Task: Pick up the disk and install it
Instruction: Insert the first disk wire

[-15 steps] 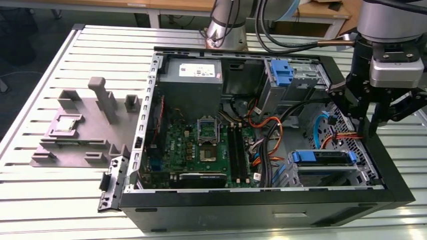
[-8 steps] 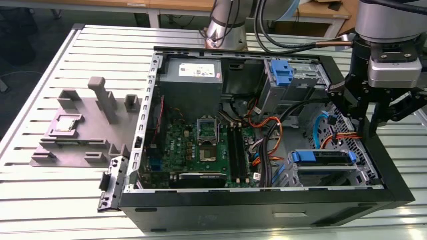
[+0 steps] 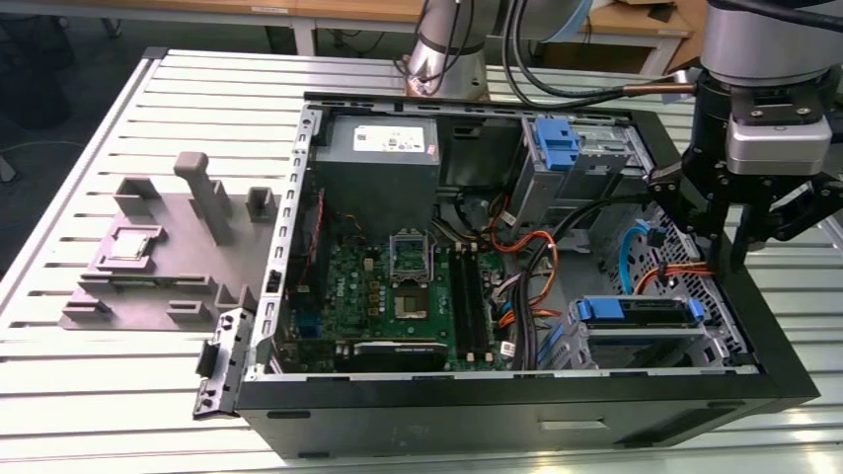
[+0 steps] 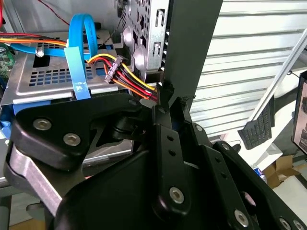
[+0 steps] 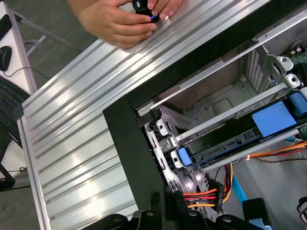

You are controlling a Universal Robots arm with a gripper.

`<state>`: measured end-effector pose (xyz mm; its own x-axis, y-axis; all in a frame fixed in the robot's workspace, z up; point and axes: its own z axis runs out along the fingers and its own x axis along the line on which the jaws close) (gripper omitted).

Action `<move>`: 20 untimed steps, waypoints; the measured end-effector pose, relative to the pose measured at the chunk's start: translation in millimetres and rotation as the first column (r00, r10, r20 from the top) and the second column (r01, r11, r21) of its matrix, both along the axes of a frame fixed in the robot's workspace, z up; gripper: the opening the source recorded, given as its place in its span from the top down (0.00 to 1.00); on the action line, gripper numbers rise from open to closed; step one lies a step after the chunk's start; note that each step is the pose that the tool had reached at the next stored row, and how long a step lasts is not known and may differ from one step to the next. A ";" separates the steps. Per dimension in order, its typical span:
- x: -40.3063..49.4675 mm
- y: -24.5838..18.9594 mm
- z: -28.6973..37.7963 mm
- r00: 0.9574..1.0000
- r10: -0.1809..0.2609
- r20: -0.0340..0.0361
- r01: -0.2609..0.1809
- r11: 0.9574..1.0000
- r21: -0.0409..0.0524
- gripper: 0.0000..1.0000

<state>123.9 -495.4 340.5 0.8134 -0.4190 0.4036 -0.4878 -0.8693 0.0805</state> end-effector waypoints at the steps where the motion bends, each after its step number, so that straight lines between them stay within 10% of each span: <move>1: -0.2 0.0 -0.1 1.000 0.000 0.001 0.000 1.000 0.000 0.75; 20: -4.1 -0.3 -2.7 0.998 -0.057 0.007 0.057 0.998 0.008 0.75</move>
<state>119.9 -495.8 337.8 0.7852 -0.4678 0.4058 -0.5370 -0.8407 0.0698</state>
